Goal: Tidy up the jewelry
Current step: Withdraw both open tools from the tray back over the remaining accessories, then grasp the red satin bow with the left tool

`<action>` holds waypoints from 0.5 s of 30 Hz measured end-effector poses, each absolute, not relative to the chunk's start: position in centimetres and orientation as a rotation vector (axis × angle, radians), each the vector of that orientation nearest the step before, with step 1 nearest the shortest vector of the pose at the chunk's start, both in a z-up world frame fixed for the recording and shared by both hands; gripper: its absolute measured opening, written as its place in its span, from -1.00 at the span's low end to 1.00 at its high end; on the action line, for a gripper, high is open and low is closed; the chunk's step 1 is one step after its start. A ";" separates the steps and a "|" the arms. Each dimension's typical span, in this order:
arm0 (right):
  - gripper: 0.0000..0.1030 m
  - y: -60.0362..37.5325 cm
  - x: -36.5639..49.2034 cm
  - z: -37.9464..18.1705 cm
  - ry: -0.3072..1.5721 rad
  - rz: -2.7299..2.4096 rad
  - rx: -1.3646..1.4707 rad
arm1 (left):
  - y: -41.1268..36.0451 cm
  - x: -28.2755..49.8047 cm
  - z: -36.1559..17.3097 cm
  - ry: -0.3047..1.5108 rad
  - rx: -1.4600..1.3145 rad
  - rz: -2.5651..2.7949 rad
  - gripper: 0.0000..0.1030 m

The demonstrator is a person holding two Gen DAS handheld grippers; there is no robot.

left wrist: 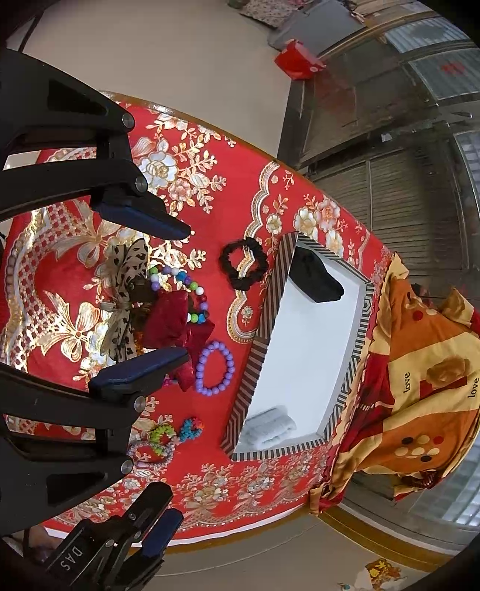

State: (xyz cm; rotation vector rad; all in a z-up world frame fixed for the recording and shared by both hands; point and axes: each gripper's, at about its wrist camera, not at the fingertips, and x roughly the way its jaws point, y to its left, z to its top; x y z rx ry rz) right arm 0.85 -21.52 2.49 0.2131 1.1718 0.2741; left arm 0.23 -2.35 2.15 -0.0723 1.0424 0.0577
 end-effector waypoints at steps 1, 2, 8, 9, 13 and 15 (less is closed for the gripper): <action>0.12 -21.5 0.8 2.5 1.171 0.277 0.211 | -2.4 0.2 2.1 1.043 -0.071 0.058 0.17; 0.12 -21.5 0.9 2.4 1.173 0.277 0.211 | -2.4 0.2 2.1 1.044 -0.071 0.057 0.17; 0.12 -21.8 1.1 2.1 1.182 0.278 0.217 | -2.4 0.1 2.1 1.044 -0.071 0.058 0.17; 0.12 -21.8 1.2 2.0 1.184 0.278 0.217 | -2.4 0.0 2.1 1.044 -0.070 0.058 0.17; 0.12 -21.7 1.2 1.8 1.190 0.278 0.217 | -2.4 0.1 1.6 1.053 -0.072 0.058 0.17; 0.13 -21.7 1.2 1.7 1.193 0.277 0.217 | -2.3 0.0 1.5 1.055 -0.069 0.061 0.17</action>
